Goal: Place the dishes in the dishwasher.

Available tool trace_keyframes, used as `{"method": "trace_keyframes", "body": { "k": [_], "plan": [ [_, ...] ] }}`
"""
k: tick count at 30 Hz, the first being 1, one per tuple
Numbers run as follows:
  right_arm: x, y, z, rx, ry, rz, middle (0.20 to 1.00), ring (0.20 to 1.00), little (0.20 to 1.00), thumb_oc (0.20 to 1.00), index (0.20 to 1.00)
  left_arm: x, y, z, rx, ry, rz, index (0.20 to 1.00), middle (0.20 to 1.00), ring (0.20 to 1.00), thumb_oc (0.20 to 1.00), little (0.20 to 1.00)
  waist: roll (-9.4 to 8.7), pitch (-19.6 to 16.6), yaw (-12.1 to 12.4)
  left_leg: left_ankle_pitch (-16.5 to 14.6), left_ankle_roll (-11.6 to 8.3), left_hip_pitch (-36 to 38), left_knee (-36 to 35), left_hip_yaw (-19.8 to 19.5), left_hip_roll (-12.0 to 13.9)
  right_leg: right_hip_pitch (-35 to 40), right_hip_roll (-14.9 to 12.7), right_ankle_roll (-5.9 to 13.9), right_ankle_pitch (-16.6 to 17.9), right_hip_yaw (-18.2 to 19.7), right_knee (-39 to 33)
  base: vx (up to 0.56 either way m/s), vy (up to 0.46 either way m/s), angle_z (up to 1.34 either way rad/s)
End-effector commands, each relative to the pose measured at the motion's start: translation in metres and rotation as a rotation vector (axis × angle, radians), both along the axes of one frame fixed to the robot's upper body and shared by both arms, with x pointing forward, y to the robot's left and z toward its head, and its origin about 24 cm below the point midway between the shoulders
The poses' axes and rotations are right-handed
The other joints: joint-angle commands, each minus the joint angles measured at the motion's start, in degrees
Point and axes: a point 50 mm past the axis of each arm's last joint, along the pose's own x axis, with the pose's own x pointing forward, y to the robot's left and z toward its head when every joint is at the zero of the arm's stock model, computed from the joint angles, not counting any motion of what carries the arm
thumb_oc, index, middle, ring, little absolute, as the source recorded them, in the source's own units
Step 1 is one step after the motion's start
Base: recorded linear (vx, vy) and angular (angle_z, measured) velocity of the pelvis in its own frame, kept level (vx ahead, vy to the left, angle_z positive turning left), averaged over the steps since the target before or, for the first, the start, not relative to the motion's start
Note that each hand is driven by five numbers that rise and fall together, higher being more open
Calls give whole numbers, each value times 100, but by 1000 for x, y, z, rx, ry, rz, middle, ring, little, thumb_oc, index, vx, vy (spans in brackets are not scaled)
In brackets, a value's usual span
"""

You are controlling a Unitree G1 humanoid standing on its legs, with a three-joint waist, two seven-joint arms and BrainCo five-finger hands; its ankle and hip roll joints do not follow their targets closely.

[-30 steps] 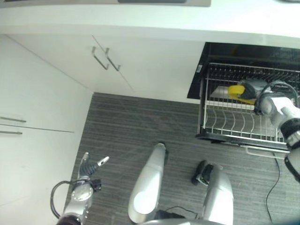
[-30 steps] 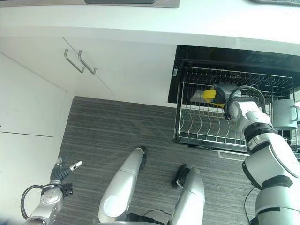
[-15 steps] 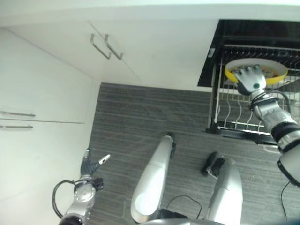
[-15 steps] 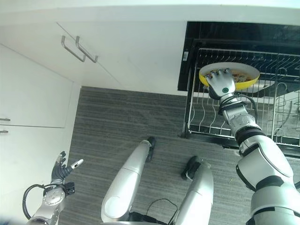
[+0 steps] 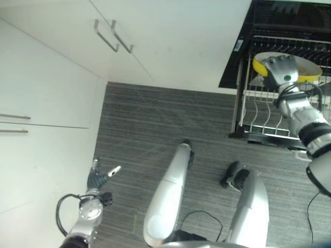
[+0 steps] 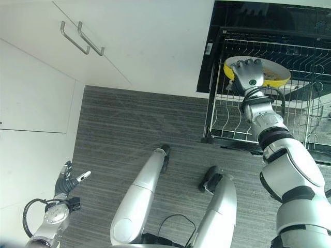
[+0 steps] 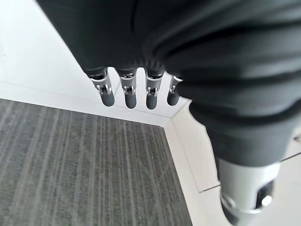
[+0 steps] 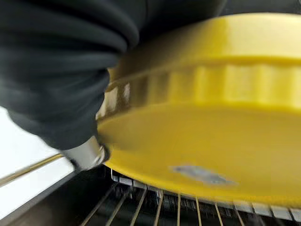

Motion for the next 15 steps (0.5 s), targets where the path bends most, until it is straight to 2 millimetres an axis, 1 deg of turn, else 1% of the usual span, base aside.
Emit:
{"method": "trace_keyframes", "body": {
  "k": [1, 5, 6, 8, 9, 11, 14, 15],
  "plan": [
    [-15, -37, -49, 126, 236, -173, 1000, 1000, 1000, 1000, 1000, -5, 19, 6, 25, 1, 49, 1000, 1000, 1000, 1000, 1000, 75, -33, 177, 321, 257, 61, -97, -42, -90, -147, 119, -106, 596, 89, 95, 1, -8, 4],
    [-16, -39, -54, 166, 257, -192, 1000, 1000, 1000, 1000, 1000, -4, 18, 6, 28, 1, 48, 1000, 1000, 1000, 1000, 1000, 65, -2, 178, 300, 258, 54, -48, -40, -92, -139, 105, -111, 600, 64, 113, 1, -2, 1],
    [-17, -41, -56, 200, 255, -210, 1000, 1000, 1000, 1000, 1000, -4, 17, 7, 24, 0, 50, 1000, 1000, 1000, 1000, 1000, 66, 5, 171, 297, 261, 55, -37, -37, -95, -129, 102, -116, 600, 57, 113, 0, 0, 0],
    [-17, -41, -55, 382, 211, -202, 1000, 1000, 1000, 1000, 1000, -5, 17, 6, 19, 0, 54, 1000, 1000, 1000, 1000, 1000, 58, 5, 153, 310, 263, 81, -68, -28, -90, -109, 125, -126, 613, 62, 87, 0, 0, 0],
    [-17, -42, -56, 438, 202, -205, 1000, 1000, 1000, 1000, 1000, -5, 16, 6, 18, 1, 56, 1000, 1000, 1000, 1000, 1000, 52, 5, 143, 312, 259, 84, -70, -22, -80, -108, 130, -134, 614, 67, 90, 23, 34, 1],
    [-22, -46, -63, 612, 200, -203, 1000, 1000, 1000, 1000, 1000, -7, 17, 6, 20, 8, 62, 1000, 1000, 1000, 1000, 1000, 12, 6, 107, 309, 261, 129, -91, -19, -63, -59, 136, -136, 622, 53, 67, 36, 14, 0],
    [-27, -48, -73, 946, 180, -167, 1000, 1000, 1000, 1000, 1000, -12, 21, 5, 23, 26, 78, 1000, 1000, 1000, 1000, 1000, -58, 7, 63, 312, 260, 218, -143, -28, -29, 36, 170, -149, 644, 27, 1, 40, -9, 3],
    [-28, -46, -75, 1101, 184, -126, 1000, 1000, 1000, 1000, 1000, -17, 23, 4, 24, 37, 89, 1000, 1000, 1000, 1000, 1000, -115, 7, 22, 313, 252, 279, -173, -29, 4, 114, 193, -162, 661, 9, -57, 63, -10, -1]
  ]
}}
